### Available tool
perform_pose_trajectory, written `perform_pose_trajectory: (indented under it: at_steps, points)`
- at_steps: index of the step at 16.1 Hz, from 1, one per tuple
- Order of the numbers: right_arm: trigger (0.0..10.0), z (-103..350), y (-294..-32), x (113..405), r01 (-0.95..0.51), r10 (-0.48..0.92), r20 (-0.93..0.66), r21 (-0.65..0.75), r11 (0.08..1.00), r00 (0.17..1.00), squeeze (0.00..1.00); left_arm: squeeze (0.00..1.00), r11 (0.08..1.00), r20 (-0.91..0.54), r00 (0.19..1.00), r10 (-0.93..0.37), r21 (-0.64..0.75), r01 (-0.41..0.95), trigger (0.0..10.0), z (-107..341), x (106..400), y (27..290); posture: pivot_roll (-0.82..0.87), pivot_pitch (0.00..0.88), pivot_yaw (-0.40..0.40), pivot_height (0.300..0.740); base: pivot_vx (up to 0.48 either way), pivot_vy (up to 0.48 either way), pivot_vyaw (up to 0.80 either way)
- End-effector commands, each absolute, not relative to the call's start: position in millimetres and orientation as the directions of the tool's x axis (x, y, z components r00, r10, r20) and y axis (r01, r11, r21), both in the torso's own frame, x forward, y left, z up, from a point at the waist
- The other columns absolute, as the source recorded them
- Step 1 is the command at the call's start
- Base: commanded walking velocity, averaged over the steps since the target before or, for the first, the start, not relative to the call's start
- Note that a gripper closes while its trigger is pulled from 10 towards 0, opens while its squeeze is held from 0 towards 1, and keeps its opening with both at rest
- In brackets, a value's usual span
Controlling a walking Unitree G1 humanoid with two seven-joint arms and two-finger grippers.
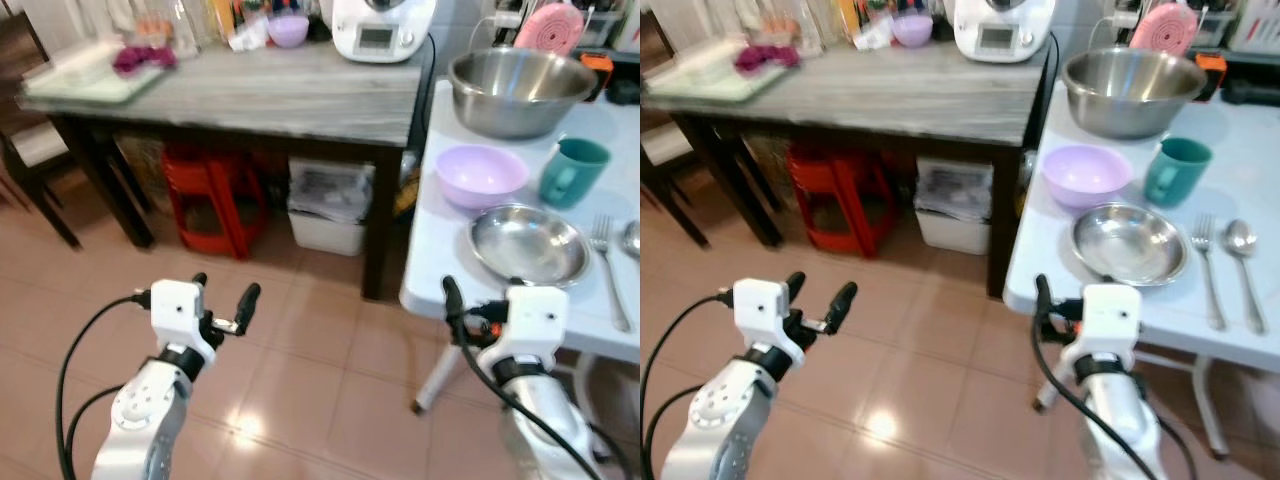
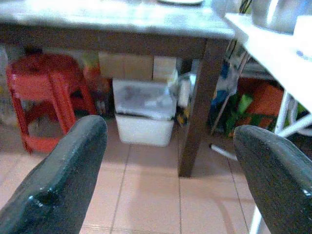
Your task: Setting the table
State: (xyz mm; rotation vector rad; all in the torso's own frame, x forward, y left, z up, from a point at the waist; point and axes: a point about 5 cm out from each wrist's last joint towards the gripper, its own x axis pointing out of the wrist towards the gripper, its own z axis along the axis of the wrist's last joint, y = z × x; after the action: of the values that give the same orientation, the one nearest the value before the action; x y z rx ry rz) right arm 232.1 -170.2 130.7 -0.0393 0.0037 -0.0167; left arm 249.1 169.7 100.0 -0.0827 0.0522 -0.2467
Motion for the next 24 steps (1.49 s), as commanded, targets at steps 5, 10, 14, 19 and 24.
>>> perform_pose_trajectory:
  at_steps: [5, 10, 14, 19, 24]
  points:
    - [10.0, 136.0, -171.7, 236.3, 0.040, -0.039, 0.009, -0.083, 0.996, 0.999, 0.00, 0.00, 0.973, -0.045, 0.973, -0.224, -0.070, 0.221, 10.0, 101.3, 250.7, 174.2, -0.18, 0.091, 0.078, 0.740, 0.000, -0.480, 0.00]
    - [10.0, 137.8, -169.6, 241.3, 0.057, -0.054, 0.024, -0.161, 0.985, 0.998, 0.00, 0.00, 0.974, -0.022, 0.976, -0.215, -0.074, 0.213, 10.0, 104.1, 254.1, 172.7, -0.18, 0.090, 0.080, 0.740, 0.000, -0.356, 0.00]
    - [10.0, 141.7, -170.7, 245.1, 0.060, -0.048, 0.071, -0.180, 0.982, 0.996, 0.00, 0.00, 0.970, 0.002, 0.974, -0.227, -0.082, 0.227, 10.0, 106.5, 256.5, 171.4, -0.19, 0.095, 0.082, 0.740, 0.000, 0.000, 0.00]
    - [10.0, 143.8, -159.4, 242.0, -0.039, 0.048, 0.073, -0.115, 0.993, 0.996, 0.00, 0.00, 0.962, 0.019, 0.967, -0.255, -0.096, 0.256, 10.0, 108.3, 257.8, 165.2, -0.20, 0.100, 0.084, 0.740, 0.000, 0.000, 0.00]
    - [10.0, 148.2, -159.3, 243.9, -0.051, 0.064, 0.086, -0.146, 0.988, 0.994, 0.00, 0.00, 0.956, 0.028, 0.962, -0.273, -0.107, 0.274, 10.0, 108.7, 259.2, 161.3, -0.20, 0.099, 0.078, 0.740, 0.000, 0.000, 0.00]
